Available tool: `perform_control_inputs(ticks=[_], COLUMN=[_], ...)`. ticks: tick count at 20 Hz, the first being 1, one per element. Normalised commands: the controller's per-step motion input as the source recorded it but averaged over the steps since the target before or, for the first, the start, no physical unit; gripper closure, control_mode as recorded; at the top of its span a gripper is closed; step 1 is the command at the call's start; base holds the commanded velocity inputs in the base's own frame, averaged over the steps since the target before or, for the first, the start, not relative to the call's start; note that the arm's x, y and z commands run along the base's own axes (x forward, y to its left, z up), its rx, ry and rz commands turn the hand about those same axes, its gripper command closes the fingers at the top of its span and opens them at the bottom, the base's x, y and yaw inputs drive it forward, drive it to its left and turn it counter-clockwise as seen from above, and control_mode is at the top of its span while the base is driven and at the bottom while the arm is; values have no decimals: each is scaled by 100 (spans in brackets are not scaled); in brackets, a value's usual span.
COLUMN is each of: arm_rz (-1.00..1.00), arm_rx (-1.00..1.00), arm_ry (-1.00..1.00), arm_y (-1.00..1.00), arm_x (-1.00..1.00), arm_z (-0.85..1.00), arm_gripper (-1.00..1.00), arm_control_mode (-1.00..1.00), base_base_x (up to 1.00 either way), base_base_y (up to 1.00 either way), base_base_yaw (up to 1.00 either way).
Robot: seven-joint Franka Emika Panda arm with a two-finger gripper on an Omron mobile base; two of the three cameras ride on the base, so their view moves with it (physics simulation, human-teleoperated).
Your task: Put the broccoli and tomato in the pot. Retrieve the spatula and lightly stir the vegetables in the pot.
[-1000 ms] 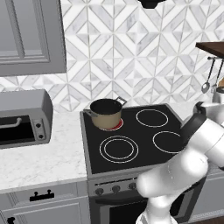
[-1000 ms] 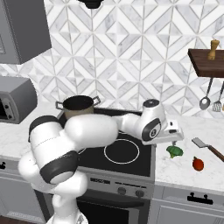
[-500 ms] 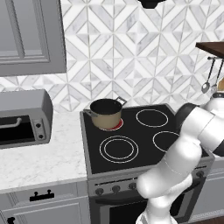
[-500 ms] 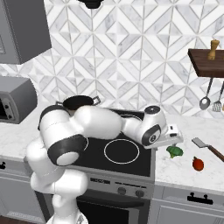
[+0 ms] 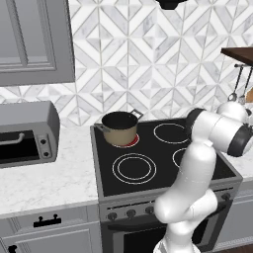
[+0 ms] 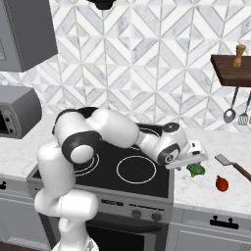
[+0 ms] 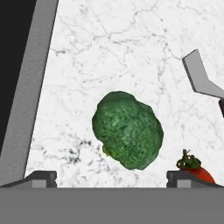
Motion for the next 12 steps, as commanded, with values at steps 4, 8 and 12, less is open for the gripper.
perform_control_inputs(ticks=[4,8,12], arm_rz=[0,1,1], arm_rx=[0,0,0], arm_ry=[1,2,4], arm_y=[-24,-25,-28], arm_x=[31,34,21], arm_z=[-11,-19,-23], arm_gripper=[-100,-100,-100], arm_control_mode=[-100,-100,-100], base_base_x=[0,0,0], base_base_y=[0,0,0], base_base_yaw=[0,0,0])
